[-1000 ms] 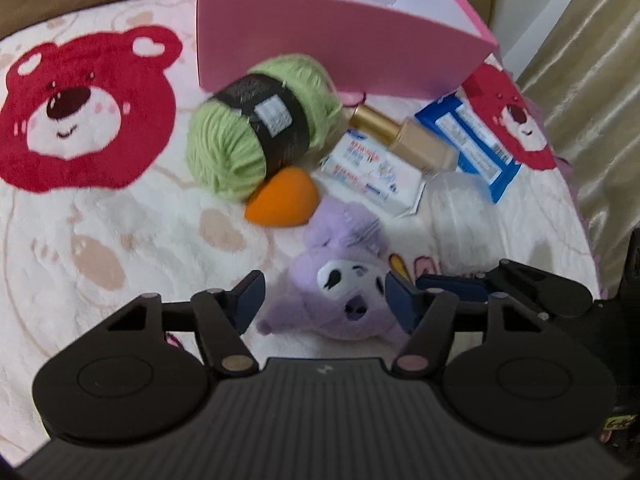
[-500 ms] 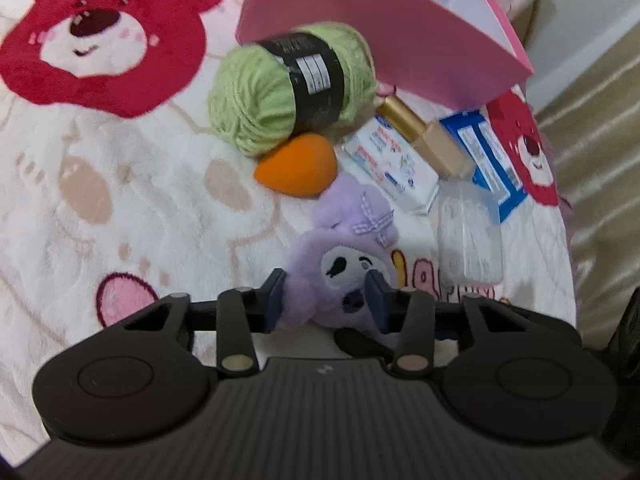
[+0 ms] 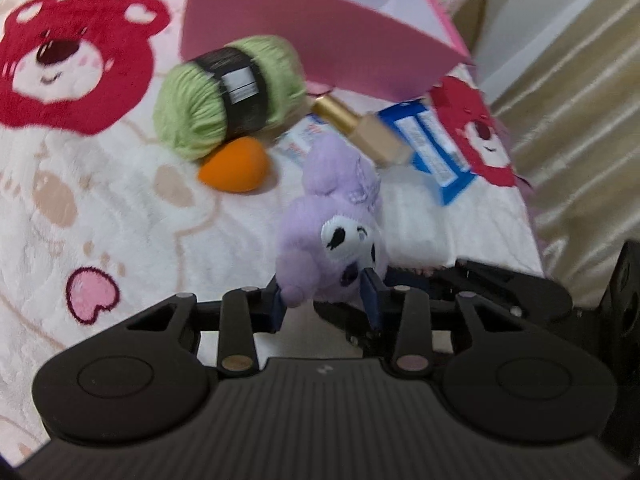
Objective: Organize objects
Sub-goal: 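Carry the purple plush with the left gripper into the pink box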
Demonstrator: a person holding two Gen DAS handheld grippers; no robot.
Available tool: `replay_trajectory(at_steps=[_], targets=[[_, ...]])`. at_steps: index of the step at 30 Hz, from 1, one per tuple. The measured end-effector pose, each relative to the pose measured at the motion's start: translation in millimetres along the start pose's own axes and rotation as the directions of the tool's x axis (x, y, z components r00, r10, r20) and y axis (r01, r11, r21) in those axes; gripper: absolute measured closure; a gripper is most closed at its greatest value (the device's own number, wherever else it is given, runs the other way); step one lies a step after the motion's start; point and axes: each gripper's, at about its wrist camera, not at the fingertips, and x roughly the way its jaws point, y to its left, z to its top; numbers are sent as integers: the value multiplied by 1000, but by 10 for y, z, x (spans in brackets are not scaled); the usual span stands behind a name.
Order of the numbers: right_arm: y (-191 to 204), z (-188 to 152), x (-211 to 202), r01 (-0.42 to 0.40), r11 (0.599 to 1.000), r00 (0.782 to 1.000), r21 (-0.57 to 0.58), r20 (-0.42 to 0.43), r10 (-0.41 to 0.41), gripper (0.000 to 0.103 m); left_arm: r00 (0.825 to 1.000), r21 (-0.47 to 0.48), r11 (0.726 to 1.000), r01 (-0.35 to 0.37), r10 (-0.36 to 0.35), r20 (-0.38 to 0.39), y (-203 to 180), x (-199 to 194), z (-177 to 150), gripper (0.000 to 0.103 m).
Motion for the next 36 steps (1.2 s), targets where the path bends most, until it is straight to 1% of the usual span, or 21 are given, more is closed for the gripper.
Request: replay_trajectory(at_steps=[4,6,8,14,18,20,23,25,26,27,29,30,31,33,34,36], targets=[[-7,120,-241,16,997,999,-69,34,-13,63,999,51,999,-9,6,49,-213,-214,30,68],[4,205,-373,32,994,998,-109,63,-26,63,998,66,998,-6,1,71,-287,-321,91,68],[-19,322,-488,44,991,995,-123,93,-33,63,995,80,997,2,-10,95,-363,-429,187,68],[-165,736,-813,111,980,978,-165,191,-78,64,987,132,991,15,-35,154,-637,-725,611,68],[-305,1048,-977,133,976,971,-172,222,-93,64,984,163,986,21,-49,170,-817,-818,949,68],[-396,1212,-996,143,973,966,-183,241,-97,65,981,177,984,26,-59,183,-878,-834,1111,68],[-505,1414,-960,156,967,963,-200,250,-104,65,983,151,987,55,-80,166,-886,-772,1381,68],[-574,1528,-932,166,961,963,-220,247,-110,66,982,165,984,64,-92,165,-891,-740,1533,68],[-601,1603,-901,177,955,963,-239,242,-118,67,982,169,984,62,-91,167,-893,-713,1621,68],[-633,1668,-870,184,950,965,-252,229,-126,69,983,160,985,70,-96,156,-886,-675,1717,68],[-711,1807,-803,191,944,969,-269,206,-138,70,983,138,986,97,-117,142,-850,-583,1877,68],[-750,1880,-743,198,938,970,-283,193,-146,70,983,129,985,113,-130,133,-820,-510,1968,68],[-767,1907,-705,204,934,970,-295,187,-153,72,983,114,986,119,-133,128,-788,-432,2037,68],[-863,1997,-582,205,935,973,-290,167,-161,73,982,90,987,134,-144,121,-722,-277,2173,68],[-908,2028,-506,207,934,973,-292,157,-167,77,982,79,988,132,-141,122,-690,-204,2229,68],[-983,2061,-382,212,934,973,-287,149,-175,79,981,62,988,143,-150,124,-625,-48,2342,68]])
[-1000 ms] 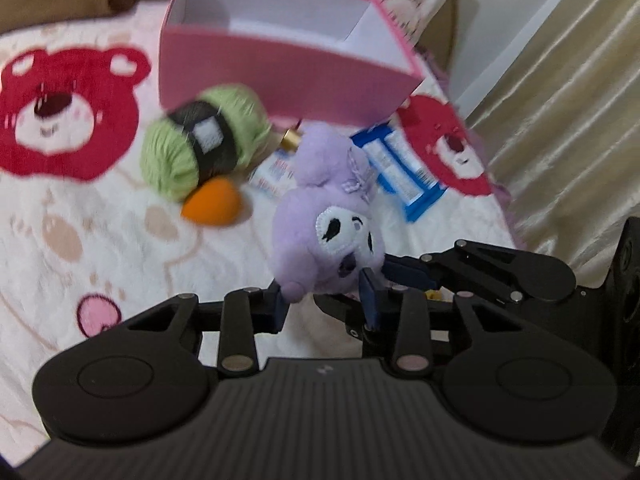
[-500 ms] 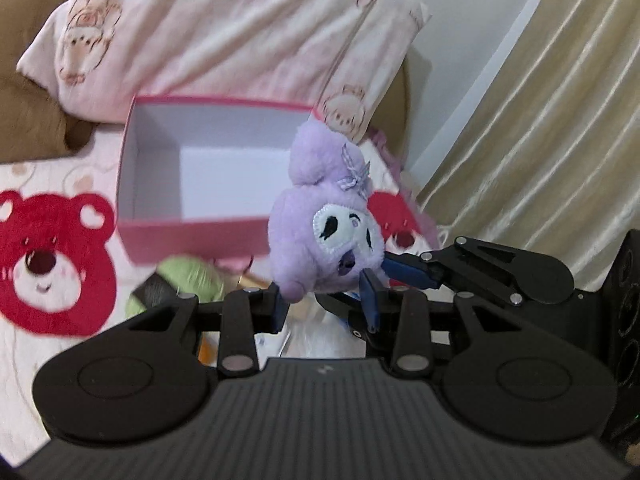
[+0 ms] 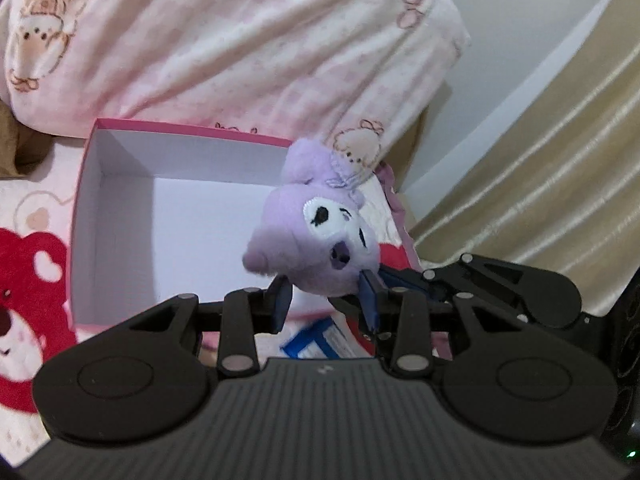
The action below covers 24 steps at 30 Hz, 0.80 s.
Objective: Organize objects
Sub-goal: 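Carry the purple plush with the left gripper into the pink box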
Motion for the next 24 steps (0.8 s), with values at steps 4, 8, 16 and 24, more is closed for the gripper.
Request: replay_trajectory(at_steps=[4,8,16,24], targets=[[-149,-36,374,-18,999,1000,43,-21,19,81,1000,-63,998,14,-15,-25,251,378,149,68],[-270,-107,772,-46,996,998,73,-43,50,82,999,-120,993,14,-20,-49,492,774,249,68],[-389,-228,1318,-71,995,990,65,-113,78,82,990,-205,979,16,-45,-137,797,1345,357,68],[-317,-221,1552,-51,998,977,-49,-209,39,83,986,-174,984,-35,5,-167,839,1507,367,65]])
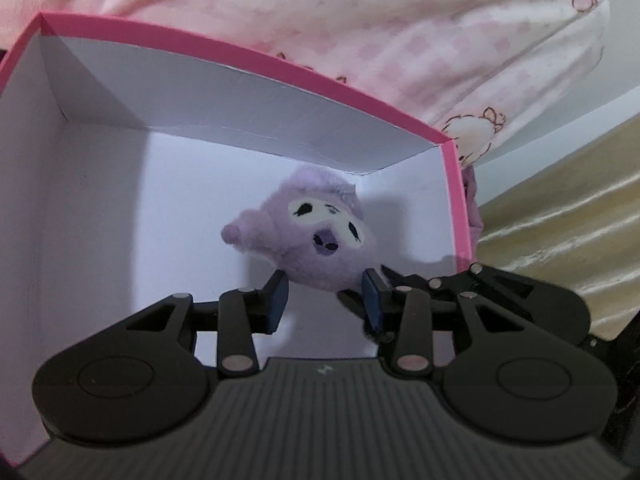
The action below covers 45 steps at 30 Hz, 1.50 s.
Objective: Organize objects
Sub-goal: 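Carry the purple plush with the left gripper into the pink box, then open the left gripper to drop the plush and withdraw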
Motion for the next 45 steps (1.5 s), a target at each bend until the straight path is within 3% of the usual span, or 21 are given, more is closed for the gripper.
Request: replay_trajectory(at_steps=[3,8,10,14,20,28,32,35,37,40,43,45], targets=[[11,24,43,5,999,999,-34,-37,-6,83,998,40,997,-59,59,4,31,-34,38,65],[2,62,59,24,999,999,-47,-42,-26,83,996,39,996,-86,86,6,81,65,60,68],[36,57,81,73,995,995,-71,-59,-77,83,996,15,996,-89,89,1,98,128,67,71],[52,-8,20,168,985,981,-49,-94,-172,70,997,-10,997,-77,77,7,126,138,56,76],[-86,-176,-220,17,991,1000,133,-12,-15,69,996,6,996,-86,86,-5,59,278,59,76],[-76,-277,-214,-26,981,999,191,36,19,69,989,97,985,-142,144,-14,-191,376,0,76],[-61,-349,-373,-49,967,997,250,69,33,68,985,166,971,-170,172,2,-313,133,-69,75],[3,-382,-613,-72,958,994,277,103,45,59,980,230,953,-196,201,2,-424,-184,-134,66],[77,-399,-810,-79,957,992,280,116,48,49,979,253,946,-201,205,12,-513,-427,-166,54],[209,-419,-1099,-78,962,991,262,124,46,48,978,293,934,-204,207,21,-647,-824,-290,44],[322,-458,-1415,-115,959,985,260,152,77,38,972,346,910,-229,235,25,-779,-1192,-470,40],[383,-485,-1605,-120,958,983,261,165,79,38,968,364,899,-244,251,27,-841,-1450,-591,39]])
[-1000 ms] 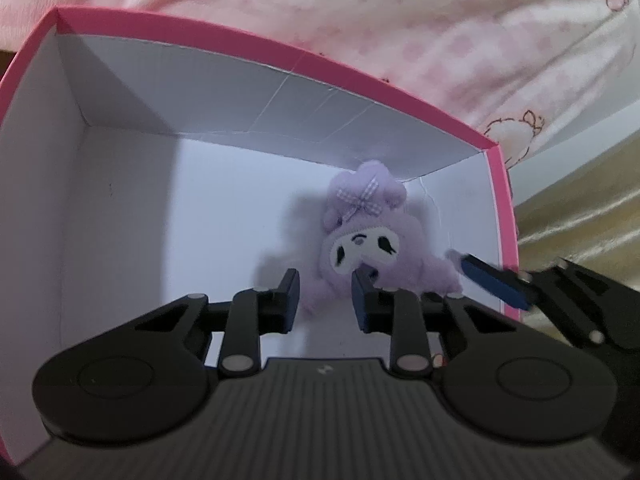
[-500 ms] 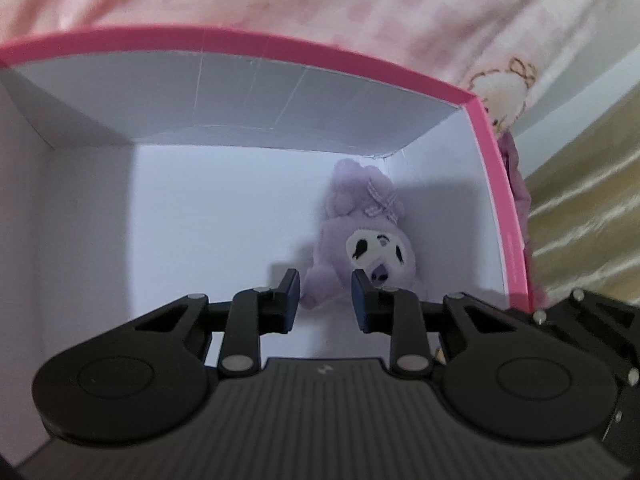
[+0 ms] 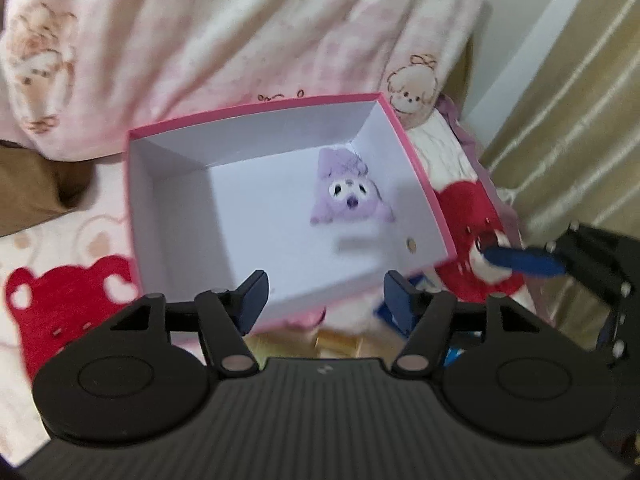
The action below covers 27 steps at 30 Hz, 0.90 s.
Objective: Organize objects
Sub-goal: 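Open the left gripper to drop the plush and withdraw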
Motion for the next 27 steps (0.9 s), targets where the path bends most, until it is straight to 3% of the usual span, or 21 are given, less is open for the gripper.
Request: replay_trajectory(at_steps=[8,12,13,17,23,27], targets=[[292,-126,-571,56,998,997,-20,46,-55,36,995,117,989,-94,92,25,-133,-868,-506,28],[426,-225,-790,28,999,999,-15,27,-28,19,994,141,984,-106,101,42,-172,-1114,-687,22],[447,-248,-830,16,1000,1000,5,2,-16,19,995,139,986,-91,85,51,-162,-1164,-744,17],[501,-375,-934,-38,997,999,66,-24,40,18,997,115,991,-73,69,39,-81,-1185,-1013,15],[660,-633,-864,-108,994,993,35,-34,109,14,998,47,997,-65,64,30,146,-1033,-1363,15],[736,-745,-654,-157,987,987,24,-33,158,9,997,15,999,-45,44,68,254,-843,-1501,15]])
